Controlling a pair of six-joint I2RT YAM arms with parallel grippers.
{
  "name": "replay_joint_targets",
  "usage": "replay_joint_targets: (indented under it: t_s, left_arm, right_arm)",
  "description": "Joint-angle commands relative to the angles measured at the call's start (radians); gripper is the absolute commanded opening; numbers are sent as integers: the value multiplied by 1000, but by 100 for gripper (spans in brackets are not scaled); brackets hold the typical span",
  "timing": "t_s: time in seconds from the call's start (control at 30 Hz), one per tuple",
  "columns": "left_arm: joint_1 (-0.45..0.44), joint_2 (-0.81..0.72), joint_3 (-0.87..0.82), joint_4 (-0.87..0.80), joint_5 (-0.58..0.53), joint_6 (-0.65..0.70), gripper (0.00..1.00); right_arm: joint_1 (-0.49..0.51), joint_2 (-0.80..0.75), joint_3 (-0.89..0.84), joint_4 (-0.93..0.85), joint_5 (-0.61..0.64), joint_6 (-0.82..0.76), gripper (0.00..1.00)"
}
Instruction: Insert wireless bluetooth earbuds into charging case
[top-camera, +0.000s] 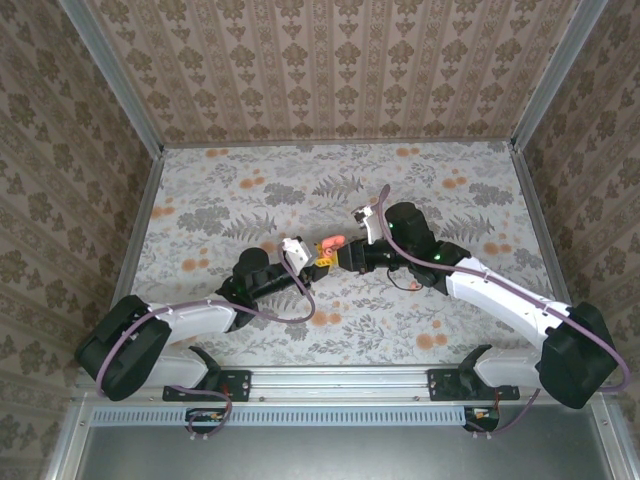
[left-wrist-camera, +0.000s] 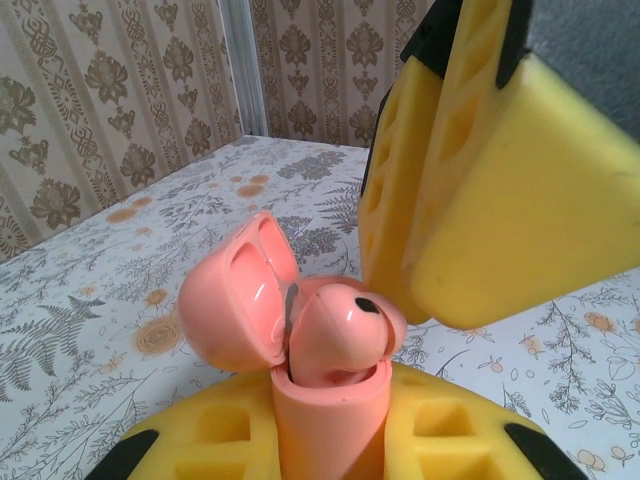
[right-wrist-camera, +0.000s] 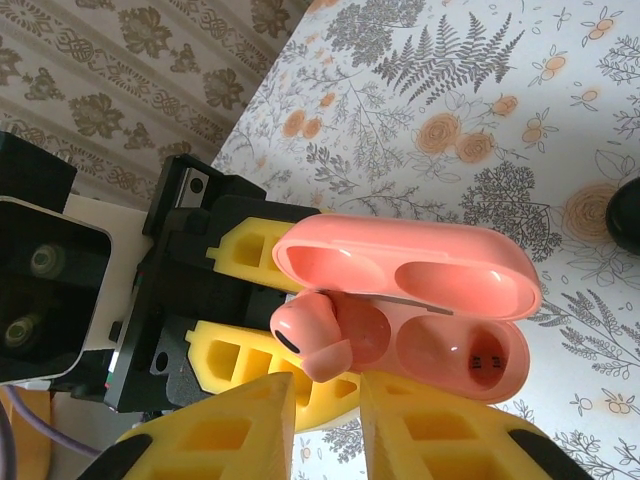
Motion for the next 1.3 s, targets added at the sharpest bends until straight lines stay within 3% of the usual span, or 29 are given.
replay_joint_targets:
  t_s: [0.0, 1.27]
  left_arm:
    - [-7, -27, 9, 11, 6, 25, 17]
    - [-7, -73, -3, -27, 9, 28, 17]
  right_arm:
    - [-4, 8, 20, -5, -6, 3, 25]
    - [-21, 25, 47, 42, 35, -12, 23]
